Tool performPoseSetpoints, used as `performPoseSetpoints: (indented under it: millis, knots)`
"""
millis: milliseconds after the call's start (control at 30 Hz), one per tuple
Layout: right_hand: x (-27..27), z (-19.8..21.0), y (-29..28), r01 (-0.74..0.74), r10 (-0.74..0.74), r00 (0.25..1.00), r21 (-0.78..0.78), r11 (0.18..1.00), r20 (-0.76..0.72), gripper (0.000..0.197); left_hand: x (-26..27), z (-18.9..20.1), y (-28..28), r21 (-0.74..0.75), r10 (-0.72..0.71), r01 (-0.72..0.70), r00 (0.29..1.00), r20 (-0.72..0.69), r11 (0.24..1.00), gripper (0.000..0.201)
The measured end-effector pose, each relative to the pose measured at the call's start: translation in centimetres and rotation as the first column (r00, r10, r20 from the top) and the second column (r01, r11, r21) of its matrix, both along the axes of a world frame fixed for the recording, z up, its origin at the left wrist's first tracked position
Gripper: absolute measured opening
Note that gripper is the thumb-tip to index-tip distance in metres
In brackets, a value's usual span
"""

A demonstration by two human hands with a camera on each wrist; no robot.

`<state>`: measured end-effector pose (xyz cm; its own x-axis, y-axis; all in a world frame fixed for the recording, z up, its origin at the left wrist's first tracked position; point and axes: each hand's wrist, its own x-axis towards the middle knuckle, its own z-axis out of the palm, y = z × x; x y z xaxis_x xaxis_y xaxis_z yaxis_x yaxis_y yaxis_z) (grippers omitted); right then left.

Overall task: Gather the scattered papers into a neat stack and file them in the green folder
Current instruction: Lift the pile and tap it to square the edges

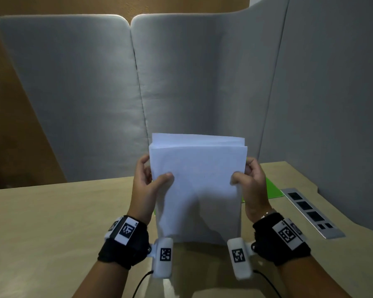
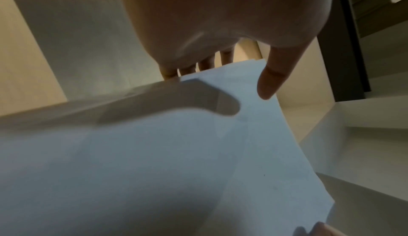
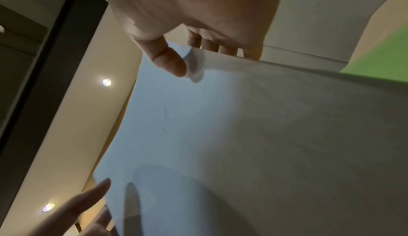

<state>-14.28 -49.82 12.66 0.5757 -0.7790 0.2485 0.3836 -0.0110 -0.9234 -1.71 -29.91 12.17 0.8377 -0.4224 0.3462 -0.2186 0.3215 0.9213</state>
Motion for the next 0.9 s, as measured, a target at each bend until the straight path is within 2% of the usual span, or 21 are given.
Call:
performPoseSetpoints:
  millis: [67,233,333,433,567,633,700,733,767,800,833,867,900]
  knots:
    - [-0.1,0.8,0.3,-0.017,0.017,1.000,-0.005,1.000,0.015,0.040,-0.1,0.5,-0.1,-0.015,-0.005,0.005,1.000,-0.007,1.000,0.075]
    - [-0.2,0.0,0.8,-0.074,0.066,0.994,-0.099,0.992,-0.083,0.040,-0.4,-0.4,-0.4,0.070,-0.054,0.054,0.999,-0.003,0.996,0.070]
    - [-0.2,-1.3,0.6,-0.075,0.068,0.987,-0.043,0.996,-0.144,0.034,-0.3,-1.5,-0.1,0.095,-0.032,0.032,0.999,-0.010,0.995,0.070]
    - [-0.4,-2.4,0.6,-0.120,0.121,0.971,0.018,0.993,-0.207,0.027,-0.3,-3.6,0.3,0.152,-0.033,0.041,0.998,-0.053,0.988,0.060]
    - [-0.4,-2.4,0.8,-0.126,0.131,0.967,0.037,0.991,-0.221,0.026,-1.0,-5.5,0.2,0.162,-0.012,0.031,0.993,-0.116,0.986,0.053]
    - [-0.4,-2.0,0.7,-0.105,0.105,0.974,0.009,0.994,-0.202,0.040,-1.3,-5.3,0.1,0.159,0.027,-0.012,0.996,-0.090,0.987,0.053]
    - [-1.0,-0.7,0.8,0.047,-0.062,0.992,-0.132,0.990,-0.110,0.068,-1.2,-4.3,0.1,0.197,0.050,-0.045,0.999,-0.017,0.979,0.041]
    - [-1.7,0.4,0.9,0.175,-0.195,0.980,-0.302,0.937,-0.039,0.082,-1.1,-3.5,0.2,0.228,0.055,-0.061,0.998,0.036,0.972,0.034]
    - [-2.5,1.9,0.9,0.283,-0.307,0.951,-0.507,0.814,0.037,0.092,-1.0,-2.5,0.4,0.271,0.062,-0.090,0.992,0.111,0.958,0.031]
    - [-3.4,3.6,0.9,0.332,-0.372,0.924,-0.678,0.656,0.092,0.096,-0.9,-1.4,0.8,0.318,0.065,-0.132,0.975,0.212,0.939,0.031]
    - [-4.3,5.6,1.2,0.303,-0.405,0.910,-0.806,0.508,0.087,0.096,-0.9,-0.2,1.1,0.368,0.060,-0.191,0.939,0.340,0.910,0.029]
    - [-4.9,7.2,1.1,0.213,-0.420,0.907,-0.884,0.415,0.022,0.090,-1.0,1.1,1.5,0.412,0.042,-0.262,0.881,0.471,0.873,0.025]
    - [-5.2,8.6,1.0,0.081,-0.405,0.910,-0.919,0.387,-0.091,0.079,-1.2,2.4,1.7,0.443,0.004,-0.324,0.811,0.585,0.836,0.022]
